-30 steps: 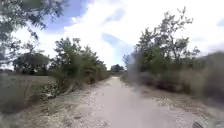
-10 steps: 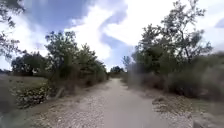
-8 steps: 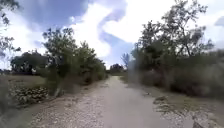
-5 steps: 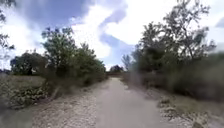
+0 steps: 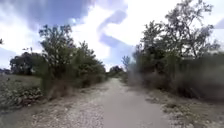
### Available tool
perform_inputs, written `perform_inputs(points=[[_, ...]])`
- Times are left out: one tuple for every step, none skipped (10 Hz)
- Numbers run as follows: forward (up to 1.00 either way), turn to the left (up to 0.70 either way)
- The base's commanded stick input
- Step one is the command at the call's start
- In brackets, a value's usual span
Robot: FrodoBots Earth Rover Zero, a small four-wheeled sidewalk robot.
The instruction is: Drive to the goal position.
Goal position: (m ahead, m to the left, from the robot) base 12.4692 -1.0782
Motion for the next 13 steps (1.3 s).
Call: perform_inputs(points=[[0.45, 0.00], [0.45, 0.00], [0.45, 0.00], [0.45, 0.00], [0.45, 0.00], [0.45, 0.00], [0.45, 0.00], [0.45, 0.00], [0.45, 0.00], [0.45, 0.00], [0.45, 0.00], [0.45, 0.00], [0.45, 0.00]])
